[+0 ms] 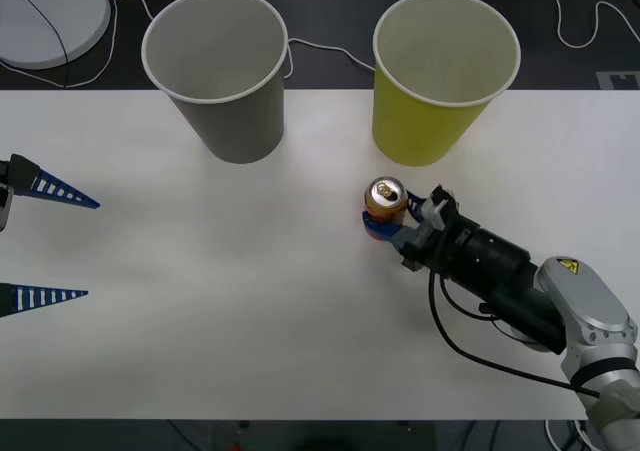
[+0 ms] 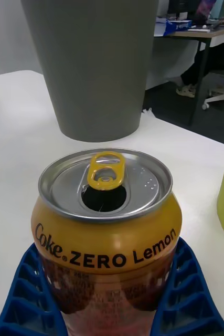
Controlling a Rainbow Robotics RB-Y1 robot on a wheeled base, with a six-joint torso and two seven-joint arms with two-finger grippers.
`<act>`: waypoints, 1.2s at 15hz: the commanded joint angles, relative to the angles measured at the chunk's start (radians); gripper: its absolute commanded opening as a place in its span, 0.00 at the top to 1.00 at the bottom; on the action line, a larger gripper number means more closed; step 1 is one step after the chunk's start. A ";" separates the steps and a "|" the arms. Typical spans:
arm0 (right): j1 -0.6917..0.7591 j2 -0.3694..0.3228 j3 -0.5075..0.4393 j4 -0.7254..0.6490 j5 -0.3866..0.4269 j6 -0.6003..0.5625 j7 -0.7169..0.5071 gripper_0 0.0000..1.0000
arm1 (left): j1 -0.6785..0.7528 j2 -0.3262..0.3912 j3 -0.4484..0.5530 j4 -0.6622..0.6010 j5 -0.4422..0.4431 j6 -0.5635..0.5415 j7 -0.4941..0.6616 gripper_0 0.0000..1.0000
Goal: Put the can into the green bin and the plastic bottle into the gray bin
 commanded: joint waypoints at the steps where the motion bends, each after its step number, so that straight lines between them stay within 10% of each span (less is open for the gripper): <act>1: -0.001 -0.020 0.000 -0.014 0.009 -0.020 -0.009 1.00 | 0.000 0.000 0.000 0.000 0.000 0.000 0.000 0.00; 11: 0.179 -0.203 -0.058 -0.474 0.419 -0.082 -0.557 1.00 | 0.000 0.000 0.000 0.000 0.000 0.000 0.000 0.00; 18: 0.197 -0.281 -0.213 -0.698 0.650 -0.361 -0.974 1.00 | 0.000 0.000 0.000 0.000 0.000 0.000 0.000 0.00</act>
